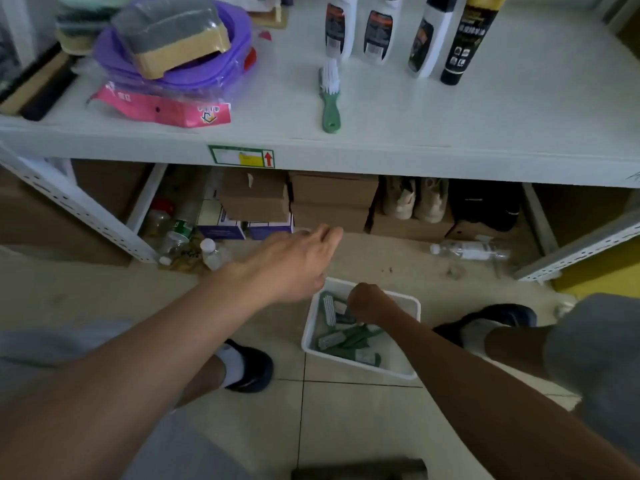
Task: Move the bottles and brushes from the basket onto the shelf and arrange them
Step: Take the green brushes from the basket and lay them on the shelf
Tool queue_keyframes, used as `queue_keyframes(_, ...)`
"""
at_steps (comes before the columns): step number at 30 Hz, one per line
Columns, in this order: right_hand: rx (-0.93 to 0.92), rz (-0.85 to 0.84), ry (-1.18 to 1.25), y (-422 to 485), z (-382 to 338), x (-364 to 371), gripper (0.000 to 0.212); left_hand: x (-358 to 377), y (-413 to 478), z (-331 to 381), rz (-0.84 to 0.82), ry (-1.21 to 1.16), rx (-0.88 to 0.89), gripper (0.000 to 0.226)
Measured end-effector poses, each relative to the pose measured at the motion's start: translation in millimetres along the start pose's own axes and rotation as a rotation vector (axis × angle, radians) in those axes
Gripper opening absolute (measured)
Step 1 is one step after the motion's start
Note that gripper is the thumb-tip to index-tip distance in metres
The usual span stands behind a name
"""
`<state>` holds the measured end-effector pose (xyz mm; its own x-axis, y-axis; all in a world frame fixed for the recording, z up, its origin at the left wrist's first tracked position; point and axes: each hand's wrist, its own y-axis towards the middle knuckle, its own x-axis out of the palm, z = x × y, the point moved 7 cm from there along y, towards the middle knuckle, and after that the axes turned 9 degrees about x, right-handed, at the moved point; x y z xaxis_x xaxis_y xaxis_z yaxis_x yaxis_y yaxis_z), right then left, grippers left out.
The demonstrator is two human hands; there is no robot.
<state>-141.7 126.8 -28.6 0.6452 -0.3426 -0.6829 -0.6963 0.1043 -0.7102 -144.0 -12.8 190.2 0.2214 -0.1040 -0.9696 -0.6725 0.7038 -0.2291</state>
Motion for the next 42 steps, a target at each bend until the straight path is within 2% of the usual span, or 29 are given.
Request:
queue_keyframes(8,-0.086,-0.121,-0.287,43,-3,78,0.028,24,11,-6,-0.031,0.004,0.01,0.068)
queue_keyframes(14,-0.055,-0.065,-0.332,43,11,100,0.033,33,13,-2,-0.019,0.001,0.032,0.066)
queue_keyframes(20,-0.213,-0.034,-0.424,51,15,101,0.018,38,13,3,-0.029,-0.02,0.058,0.07)
queue_keyframes(24,-0.283,0.02,-0.314,37,6,71,0.028,30,15,5,-0.036,-0.026,0.067,0.069)
queue_keyframes(28,-0.34,0.086,-0.108,9,-1,31,0.023,17,14,5,-0.048,-0.04,0.052,0.064)
queue_keyframes(31,-0.362,0.201,0.023,-13,-4,-10,0.019,3,8,3,-0.05,-0.024,0.033,0.064)
queue_keyframes(33,-0.363,0.266,0.125,-34,-7,-42,0.015,-9,3,4,0.004,-0.008,0.021,0.05)
queue_keyframes(35,-0.371,0.336,0.203,-60,-12,-72,0.016,-25,-3,1,0.122,0.021,-0.036,0.024)
queue_keyframes(38,-0.438,0.409,0.246,-96,-23,-107,0.015,-58,-14,-12,0.366,0.037,-0.234,0.026)
queue_keyframes(42,-0.533,0.549,0.34,-143,-42,-160,0.011,-87,-24,-30,0.542,-0.04,-0.322,0.025)
